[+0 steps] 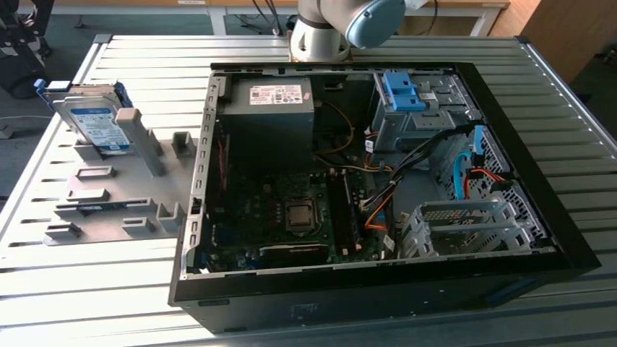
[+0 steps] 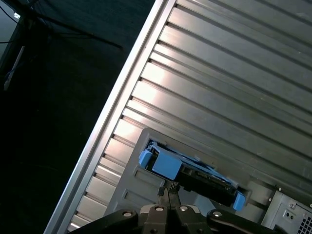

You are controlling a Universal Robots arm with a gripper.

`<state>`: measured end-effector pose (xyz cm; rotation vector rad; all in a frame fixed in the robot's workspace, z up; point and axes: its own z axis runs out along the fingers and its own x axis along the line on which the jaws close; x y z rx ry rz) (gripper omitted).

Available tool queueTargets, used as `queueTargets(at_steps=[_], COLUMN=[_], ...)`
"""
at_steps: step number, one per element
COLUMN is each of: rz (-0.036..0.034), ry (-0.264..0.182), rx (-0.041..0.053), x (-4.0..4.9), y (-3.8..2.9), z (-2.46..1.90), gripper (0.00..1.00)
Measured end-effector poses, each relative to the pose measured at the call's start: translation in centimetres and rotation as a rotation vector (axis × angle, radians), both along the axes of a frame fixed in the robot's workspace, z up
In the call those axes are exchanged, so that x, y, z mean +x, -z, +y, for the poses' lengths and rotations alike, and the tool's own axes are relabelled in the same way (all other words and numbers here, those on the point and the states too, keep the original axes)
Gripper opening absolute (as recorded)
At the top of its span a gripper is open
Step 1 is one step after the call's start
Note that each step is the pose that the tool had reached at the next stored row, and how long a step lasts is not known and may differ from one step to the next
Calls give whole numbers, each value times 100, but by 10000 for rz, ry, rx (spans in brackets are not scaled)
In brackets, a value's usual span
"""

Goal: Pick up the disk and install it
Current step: 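Pick up the disk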

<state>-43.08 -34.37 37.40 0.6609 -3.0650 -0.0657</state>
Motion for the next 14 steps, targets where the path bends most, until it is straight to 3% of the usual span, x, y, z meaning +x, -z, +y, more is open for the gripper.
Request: queueTargets(at_steps=[14], rz=[0], ry=[-147], rx=[0], x=[0], y=[0], z=[0], gripper=[11])
